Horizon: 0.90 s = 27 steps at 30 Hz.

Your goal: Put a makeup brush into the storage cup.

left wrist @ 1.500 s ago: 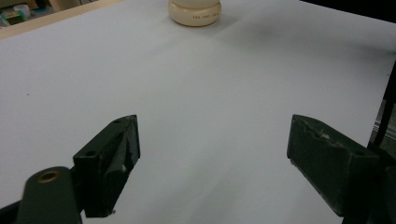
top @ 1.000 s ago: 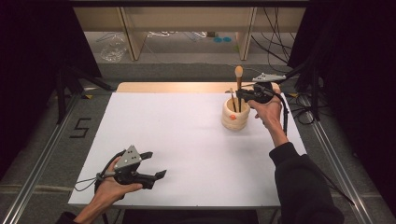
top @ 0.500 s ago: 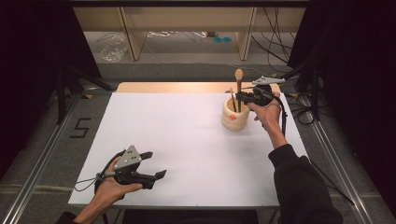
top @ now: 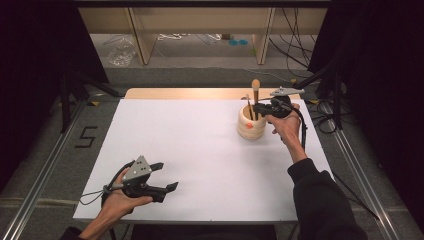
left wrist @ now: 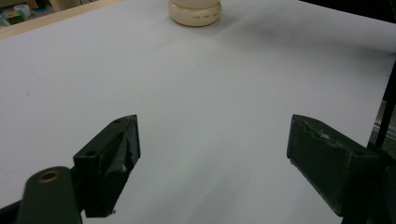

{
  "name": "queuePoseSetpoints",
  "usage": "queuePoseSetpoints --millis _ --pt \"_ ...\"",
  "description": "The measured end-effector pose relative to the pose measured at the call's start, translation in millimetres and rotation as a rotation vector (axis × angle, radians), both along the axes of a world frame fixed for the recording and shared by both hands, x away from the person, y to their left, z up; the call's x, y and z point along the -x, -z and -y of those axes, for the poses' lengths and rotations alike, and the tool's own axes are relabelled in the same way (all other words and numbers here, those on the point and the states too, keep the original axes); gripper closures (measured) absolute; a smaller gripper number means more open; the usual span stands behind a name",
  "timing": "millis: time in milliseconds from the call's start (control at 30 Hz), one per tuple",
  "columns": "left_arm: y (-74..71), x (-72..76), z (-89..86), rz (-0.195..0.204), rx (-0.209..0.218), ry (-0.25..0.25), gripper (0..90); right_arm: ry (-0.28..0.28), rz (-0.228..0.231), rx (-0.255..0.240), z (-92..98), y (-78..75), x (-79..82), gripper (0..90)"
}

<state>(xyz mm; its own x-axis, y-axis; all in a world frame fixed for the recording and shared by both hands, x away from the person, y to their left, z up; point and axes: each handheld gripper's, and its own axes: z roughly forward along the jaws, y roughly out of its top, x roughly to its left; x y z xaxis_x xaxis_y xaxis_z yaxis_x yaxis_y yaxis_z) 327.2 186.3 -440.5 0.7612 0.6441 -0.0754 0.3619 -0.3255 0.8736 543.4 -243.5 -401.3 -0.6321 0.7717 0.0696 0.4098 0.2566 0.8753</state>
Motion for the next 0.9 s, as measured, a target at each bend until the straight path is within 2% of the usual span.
queuePoseSetpoints --millis 100,167,200,367,500,633,733,800,833,900 --pt "-0.1 0.3 0.1 0.000 0.003 0.000 17.2 0.012 -0.003 0.009 0.9 -0.9 0.4 68.9" --pt "-0.1 0.3 0.0 0.000 0.003 -0.001 17.2 0.041 0.002 -0.009 1.5 -2.1 1.6 58.4" --pt "-0.1 0.0 -0.3 0.000 -0.001 0.000 17.2 0.050 -0.009 -0.011 2.2 -4.1 2.9 54.3" --pt "-0.1 0.3 0.3 -0.006 0.002 -0.012 17.2 0.058 0.003 -0.019 6.9 -11.0 9.1 43.3" --pt "-0.2 0.2 0.0 -0.003 0.001 -0.011 17.3 0.055 0.026 -0.026 8.4 -17.4 15.8 40.1" --pt "-0.2 0.2 -0.1 -0.004 0.002 -0.011 17.3 0.055 0.024 -0.044 7.1 -21.7 21.5 37.6" --pt "-0.7 0.0 -1.2 -0.001 0.005 -0.015 17.3 0.061 0.031 -0.057 6.8 -19.8 28.4 36.2" --pt "-0.7 -0.5 -1.8 -0.002 0.004 -0.020 17.3 0.064 0.034 -0.048 7.3 -18.9 32.0 33.9" --pt "-0.6 -0.4 -1.8 -0.004 0.008 -0.023 17.3 0.073 0.021 -0.048 7.2 -19.0 34.5 32.6" --pt "-0.9 -0.4 -2.0 0.000 0.011 -0.026 17.3 0.069 0.036 -0.061 8.9 -18.8 39.4 32.7"
